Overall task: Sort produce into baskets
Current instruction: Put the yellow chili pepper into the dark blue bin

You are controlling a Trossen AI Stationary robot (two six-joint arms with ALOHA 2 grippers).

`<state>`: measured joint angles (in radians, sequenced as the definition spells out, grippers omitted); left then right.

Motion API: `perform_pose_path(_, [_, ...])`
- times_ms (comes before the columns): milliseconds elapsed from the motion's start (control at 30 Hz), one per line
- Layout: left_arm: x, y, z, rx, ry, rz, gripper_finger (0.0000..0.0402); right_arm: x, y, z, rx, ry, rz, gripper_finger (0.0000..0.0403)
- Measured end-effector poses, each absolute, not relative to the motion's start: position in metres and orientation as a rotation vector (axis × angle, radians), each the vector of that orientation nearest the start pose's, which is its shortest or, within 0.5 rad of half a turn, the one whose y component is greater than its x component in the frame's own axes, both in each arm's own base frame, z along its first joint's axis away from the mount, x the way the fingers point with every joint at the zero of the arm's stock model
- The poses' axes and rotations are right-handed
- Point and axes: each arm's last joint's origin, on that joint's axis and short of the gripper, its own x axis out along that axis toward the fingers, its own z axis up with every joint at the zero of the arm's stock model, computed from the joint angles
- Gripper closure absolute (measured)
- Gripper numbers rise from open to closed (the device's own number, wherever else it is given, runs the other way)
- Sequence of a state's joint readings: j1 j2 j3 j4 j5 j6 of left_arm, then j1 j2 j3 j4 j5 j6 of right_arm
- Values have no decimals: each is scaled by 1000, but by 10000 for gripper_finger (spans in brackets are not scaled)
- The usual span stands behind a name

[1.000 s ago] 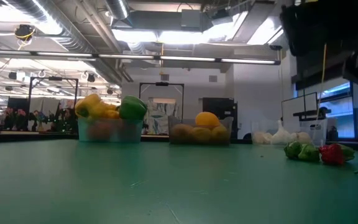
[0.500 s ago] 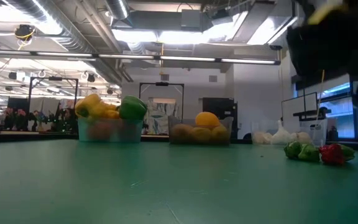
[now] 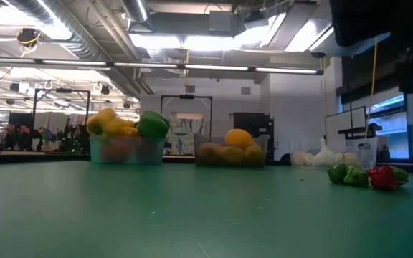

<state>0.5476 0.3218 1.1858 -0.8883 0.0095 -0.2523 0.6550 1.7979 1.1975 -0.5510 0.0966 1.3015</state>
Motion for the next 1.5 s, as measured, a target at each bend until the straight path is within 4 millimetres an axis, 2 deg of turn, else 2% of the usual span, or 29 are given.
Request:
perform_pose_path(167, [-17, -11, 410, -253, -45, 540, 93, 258, 199, 199, 743, 1240, -531, 207])
perform_pose_path(267, [-17, -11, 410, -261, -47, 541, 93, 248, 193, 199, 748, 1334, -632, 207])
perform_pose_path(433, [-17, -11, 410, -261, -47, 541, 93, 251, 195, 196, 803, 1310, -598, 207])
perform_pose_path(767, [-17, -11, 410, -261, -47, 541, 93, 246, 192, 154, 977, 1244, -567, 207])
perform_pose_path(1267, [-17, -11, 410, -264, -48, 542, 93, 247, 192, 138, 967, 1238, -603, 208])
perform_pose_path(1367, [-17, -11, 410, -259, -48, 546, 93, 247, 192, 136, 962, 1239, -608, 223])
perform_pose_path(1500, [-17, -10, 410, -255, -48, 556, 93, 247, 192, 135, 961, 1243, -606, 271])
